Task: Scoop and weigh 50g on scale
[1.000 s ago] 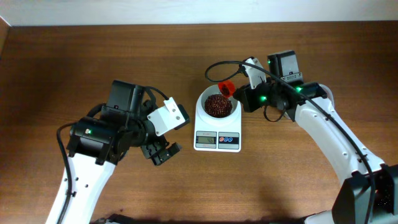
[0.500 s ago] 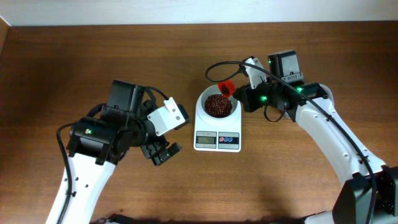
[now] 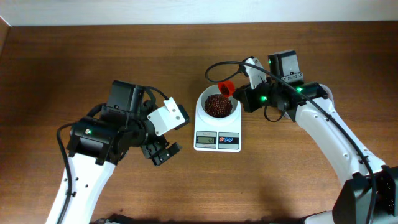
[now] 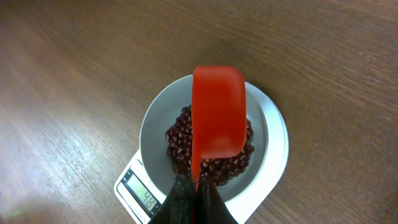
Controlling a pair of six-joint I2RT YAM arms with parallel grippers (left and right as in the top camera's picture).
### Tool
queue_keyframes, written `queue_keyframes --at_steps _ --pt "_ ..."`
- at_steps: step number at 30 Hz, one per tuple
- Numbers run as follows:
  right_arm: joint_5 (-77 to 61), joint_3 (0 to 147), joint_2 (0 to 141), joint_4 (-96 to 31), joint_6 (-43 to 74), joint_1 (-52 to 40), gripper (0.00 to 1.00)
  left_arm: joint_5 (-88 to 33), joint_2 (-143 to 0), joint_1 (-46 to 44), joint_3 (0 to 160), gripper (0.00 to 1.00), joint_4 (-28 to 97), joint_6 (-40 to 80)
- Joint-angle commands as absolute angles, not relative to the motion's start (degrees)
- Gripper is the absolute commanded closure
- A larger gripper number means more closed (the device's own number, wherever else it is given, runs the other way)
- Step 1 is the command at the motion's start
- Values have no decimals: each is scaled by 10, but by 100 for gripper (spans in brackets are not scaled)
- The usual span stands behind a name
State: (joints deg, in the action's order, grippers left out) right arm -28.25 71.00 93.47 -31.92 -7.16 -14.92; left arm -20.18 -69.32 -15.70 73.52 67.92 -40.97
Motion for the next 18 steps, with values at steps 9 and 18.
queue_keyframes --at_steps 9,18 --pt "-261 723 919 -319 -88 -163 96 -210 -688 -154 743 1 678 -417" --pt "-265 723 919 -317 -84 -160 96 -210 -688 -154 743 1 678 -417"
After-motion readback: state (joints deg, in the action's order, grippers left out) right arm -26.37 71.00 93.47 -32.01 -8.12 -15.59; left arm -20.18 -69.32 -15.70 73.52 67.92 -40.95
